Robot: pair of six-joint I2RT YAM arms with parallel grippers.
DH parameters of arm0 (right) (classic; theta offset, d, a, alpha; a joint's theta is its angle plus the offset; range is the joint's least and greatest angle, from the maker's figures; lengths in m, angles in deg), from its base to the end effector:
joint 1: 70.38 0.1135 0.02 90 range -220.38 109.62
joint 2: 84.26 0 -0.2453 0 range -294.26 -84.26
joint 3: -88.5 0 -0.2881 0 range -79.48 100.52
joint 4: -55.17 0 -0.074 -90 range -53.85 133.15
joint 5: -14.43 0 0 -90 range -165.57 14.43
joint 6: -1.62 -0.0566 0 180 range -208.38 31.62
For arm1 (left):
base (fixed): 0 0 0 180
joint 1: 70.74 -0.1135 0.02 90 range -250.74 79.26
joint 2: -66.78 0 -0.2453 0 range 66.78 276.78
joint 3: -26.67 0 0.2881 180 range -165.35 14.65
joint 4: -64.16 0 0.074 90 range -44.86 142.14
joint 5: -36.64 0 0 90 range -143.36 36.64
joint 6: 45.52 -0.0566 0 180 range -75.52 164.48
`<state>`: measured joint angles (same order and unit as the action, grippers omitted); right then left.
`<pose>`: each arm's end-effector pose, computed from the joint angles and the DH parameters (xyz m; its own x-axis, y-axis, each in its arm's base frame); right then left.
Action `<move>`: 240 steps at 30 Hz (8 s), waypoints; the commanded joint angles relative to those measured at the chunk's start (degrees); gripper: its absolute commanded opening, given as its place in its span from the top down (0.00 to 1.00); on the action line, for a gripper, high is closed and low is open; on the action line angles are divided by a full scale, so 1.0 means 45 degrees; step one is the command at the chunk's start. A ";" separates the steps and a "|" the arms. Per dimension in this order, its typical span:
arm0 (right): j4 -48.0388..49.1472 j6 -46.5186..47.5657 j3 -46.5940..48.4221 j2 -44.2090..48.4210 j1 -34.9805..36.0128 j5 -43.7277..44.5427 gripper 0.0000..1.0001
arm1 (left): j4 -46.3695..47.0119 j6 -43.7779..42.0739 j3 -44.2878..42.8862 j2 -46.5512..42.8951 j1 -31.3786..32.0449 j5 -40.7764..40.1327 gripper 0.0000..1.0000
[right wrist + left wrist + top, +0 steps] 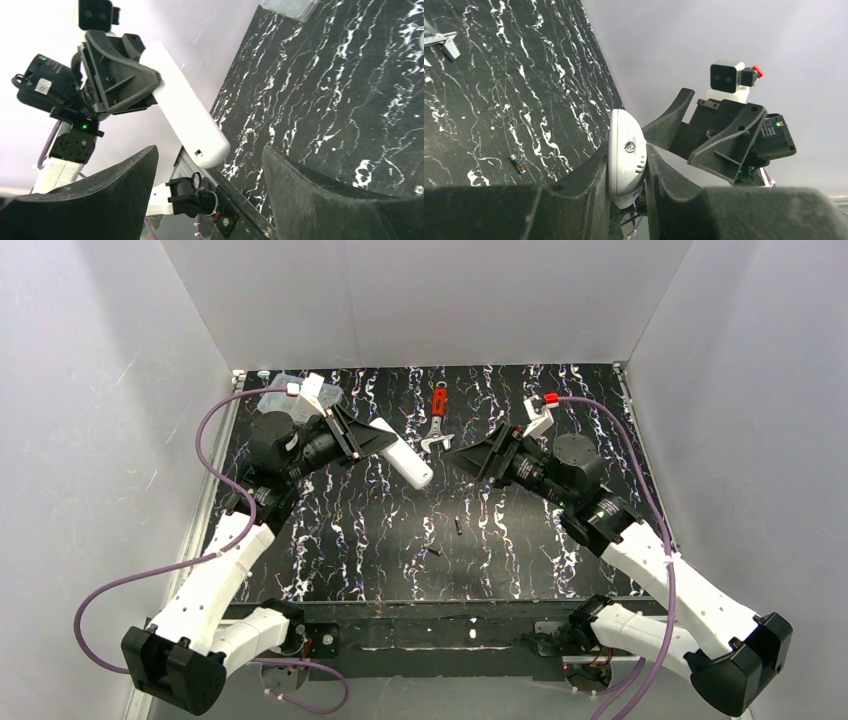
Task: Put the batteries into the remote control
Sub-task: Remove the battery cover from the remote control.
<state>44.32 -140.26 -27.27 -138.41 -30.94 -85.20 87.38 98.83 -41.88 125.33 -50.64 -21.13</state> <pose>0.2178 0.1914 0.3610 -0.6008 0.5101 -0.6155 -0.4582 0.4111 0.7880 0.2504 -0.1238 0.4396 -0.2768 -0.6307 -0.7250 0.8317 0.2206 -0.5095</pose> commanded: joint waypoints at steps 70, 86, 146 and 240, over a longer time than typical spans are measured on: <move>-0.4251 1.3339 0.5261 -0.5317 0.3188 -0.1415 0.72 | -0.6266 -0.0032 -0.2482 0.0848 0.0022 -0.0267 0.95; -0.3678 1.3434 0.4747 -0.4841 0.3190 -0.1569 0.60 | -0.6080 0.0048 -0.2296 0.0865 0.0036 -0.0075 1.00; 0.2650 -0.2194 -0.0322 -0.0666 -0.0425 -0.0642 0.43 | 0.6465 0.5306 0.1563 0.0353 -0.0625 0.0083 1.00; 0.4859 -0.3068 0.0205 -0.2486 -0.1098 -0.1268 0.42 | 0.7652 0.6163 0.1059 0.1195 -0.0624 0.0591 1.00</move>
<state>63.07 -154.21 -28.63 -148.88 -35.77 -89.83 114.81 126.11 -34.12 132.04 -53.55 -21.02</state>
